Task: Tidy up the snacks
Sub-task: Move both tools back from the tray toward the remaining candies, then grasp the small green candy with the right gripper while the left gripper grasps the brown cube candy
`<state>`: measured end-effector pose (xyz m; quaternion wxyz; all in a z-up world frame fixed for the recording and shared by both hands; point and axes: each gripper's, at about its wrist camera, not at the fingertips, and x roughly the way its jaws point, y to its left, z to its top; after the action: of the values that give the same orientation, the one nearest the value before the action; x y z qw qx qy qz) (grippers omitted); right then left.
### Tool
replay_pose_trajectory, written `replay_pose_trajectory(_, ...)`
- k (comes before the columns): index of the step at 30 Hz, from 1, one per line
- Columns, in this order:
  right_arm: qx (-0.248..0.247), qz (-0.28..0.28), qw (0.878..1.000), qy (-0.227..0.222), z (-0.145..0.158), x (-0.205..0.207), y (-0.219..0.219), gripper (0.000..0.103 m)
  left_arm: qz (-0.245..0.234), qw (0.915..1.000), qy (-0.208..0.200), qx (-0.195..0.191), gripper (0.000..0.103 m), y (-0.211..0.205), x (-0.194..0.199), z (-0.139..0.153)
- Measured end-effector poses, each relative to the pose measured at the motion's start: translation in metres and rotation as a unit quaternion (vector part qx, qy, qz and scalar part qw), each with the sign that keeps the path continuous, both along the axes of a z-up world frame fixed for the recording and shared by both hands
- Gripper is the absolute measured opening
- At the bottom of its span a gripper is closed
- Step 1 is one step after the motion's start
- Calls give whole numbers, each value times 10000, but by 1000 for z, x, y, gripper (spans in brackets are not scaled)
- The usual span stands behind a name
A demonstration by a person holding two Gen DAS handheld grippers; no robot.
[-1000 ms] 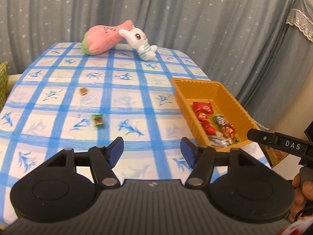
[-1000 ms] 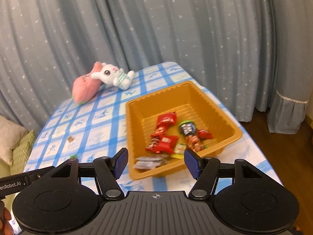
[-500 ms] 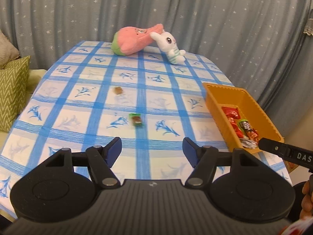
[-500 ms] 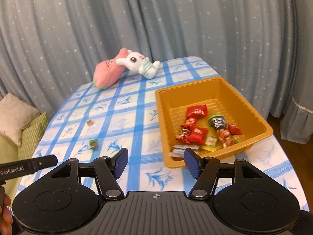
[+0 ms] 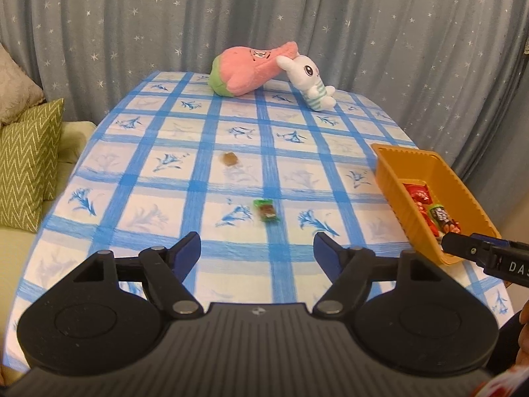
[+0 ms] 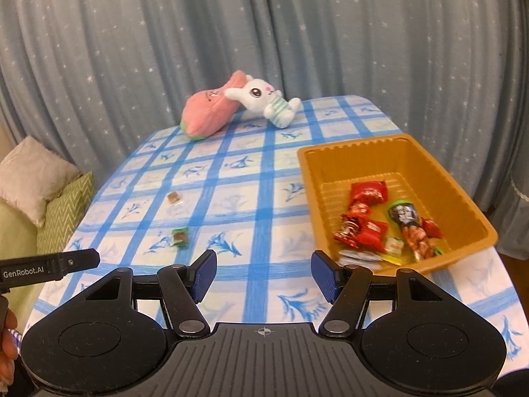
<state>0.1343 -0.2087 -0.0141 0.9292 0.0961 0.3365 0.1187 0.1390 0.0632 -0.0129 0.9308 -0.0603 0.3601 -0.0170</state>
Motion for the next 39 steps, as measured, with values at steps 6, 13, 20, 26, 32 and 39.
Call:
replay_pose_trajectory(6,-77,208,9997,-81,-3,16,23,63,-9,9999,-11,140,74,18,18,1)
replay_pose_trajectory(13,-151,461,9988,-117,-13,39,53,63,-68,9995,20,315,76,37,44,-6)
replay_pose_trajectory(20,-222,701,9973,-36,-32,64,83,63,-225,9983,61,537,79,52,78,-23)
replay_pose_trajectory(26,-329,909,9953,39,-53,89,106,63,-232,9982,117,544,79,66,100,-45)
replay_pose_trajectory(32,-424,1113,9928,115,-73,113,127,63,-193,9987,190,423,79,77,115,-58)
replay_pose_trajectory(39,-554,1353,9891,145,-93,135,152,50,-211,9969,-56,756,78,76,131,-59)
